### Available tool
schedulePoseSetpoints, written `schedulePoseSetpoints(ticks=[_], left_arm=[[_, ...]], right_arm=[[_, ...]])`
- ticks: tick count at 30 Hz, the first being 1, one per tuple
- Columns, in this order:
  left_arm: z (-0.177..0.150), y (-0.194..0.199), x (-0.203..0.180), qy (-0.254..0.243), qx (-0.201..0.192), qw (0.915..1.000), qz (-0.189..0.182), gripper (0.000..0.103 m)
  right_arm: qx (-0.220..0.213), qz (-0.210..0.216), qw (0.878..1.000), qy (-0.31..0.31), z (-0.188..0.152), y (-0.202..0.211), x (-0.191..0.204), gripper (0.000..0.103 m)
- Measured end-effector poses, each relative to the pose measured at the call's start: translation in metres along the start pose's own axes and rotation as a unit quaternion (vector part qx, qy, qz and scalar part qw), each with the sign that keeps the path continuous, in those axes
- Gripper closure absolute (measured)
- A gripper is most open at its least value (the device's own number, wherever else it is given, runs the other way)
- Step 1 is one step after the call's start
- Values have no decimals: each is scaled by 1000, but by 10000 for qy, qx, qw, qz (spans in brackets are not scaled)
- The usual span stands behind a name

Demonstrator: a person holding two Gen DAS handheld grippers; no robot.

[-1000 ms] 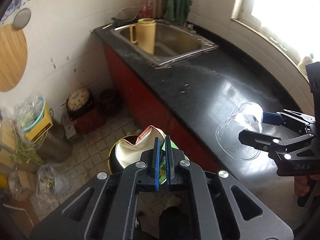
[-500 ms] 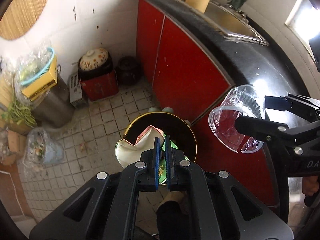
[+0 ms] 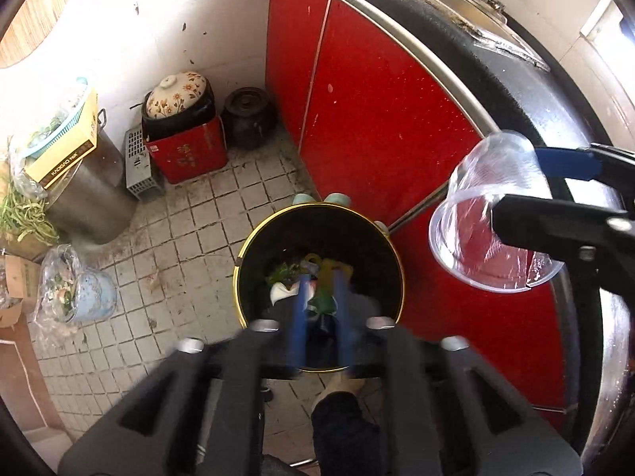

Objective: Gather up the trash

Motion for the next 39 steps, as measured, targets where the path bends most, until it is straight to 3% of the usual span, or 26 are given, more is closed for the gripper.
schedulePoseSetpoints(ticks=[2, 5, 9, 14, 18, 20, 24, 29, 30, 33, 34, 37, 39], left_arm=[[-3, 6, 0, 23, -90, 9999, 55, 31], [-7, 18, -3, 9, -149, 9996, 227, 21], [-15, 46, -12, 62, -309, 9990, 313, 11], [-24, 88, -62, -421, -535, 9970, 378, 7], [-28, 114, -141, -1277, -671, 9892, 257, 7], [-32, 126, -195, -1886, -775, 9790, 62, 7], [-45, 142, -302, -2970, -896, 9496, -460, 7], [-77, 148, -414, -4017, -797, 9078, -910, 7], [-85, 148, -432, -4175, -753, 9002, -981, 7], [-114, 150, -485, -4660, -417, 8761, -1166, 7], [-120, 150, -495, -4746, -383, 8715, -1173, 7], [-146, 151, -525, -5104, -389, 8527, -1047, 7], [-157, 147, -534, -5241, -415, 8458, -904, 7]], right_arm=[[-66, 25, 10000, 22, -5, 8, 0, 13], [-104, 89, 9999, 47, -15, 20, -1, 11], [-350, 102, 9993, -79, -37, 56, -7, 9], [-924, -212, 9922, -805, -108, 131, -45, 7], [-1273, -893, 9765, -1491, -190, 181, -80, 7], [-1387, -1301, 9619, -1966, -242, 204, -100, 7], [-1533, -1827, 9186, -3150, -350, 241, -134, 7], [-1668, -2286, 8310, -4790, -487, 280, -160, 7], [-1715, -2373, 8077, -5117, -516, 288, -160, 7], [-1753, -2509, 7612, -5717, -566, 298, -158, 7], [-1770, -2534, 7431, -5935, -584, 301, -156, 7], [-1853, -2413, 7047, -6410, -621, 301, -151, 7], [-1904, -2308, 6867, -6625, -633, 296, -150, 7]])
Point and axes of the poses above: each gripper's, at about its wrist camera, not at the fingertips, and y roughly against the way its jaws point, x to its left, z to its top, the point moved 2 cm from there along -y, roughly the way its jaws point, and after that the axes turned 13 degrees about x, right-handed, at the moved point
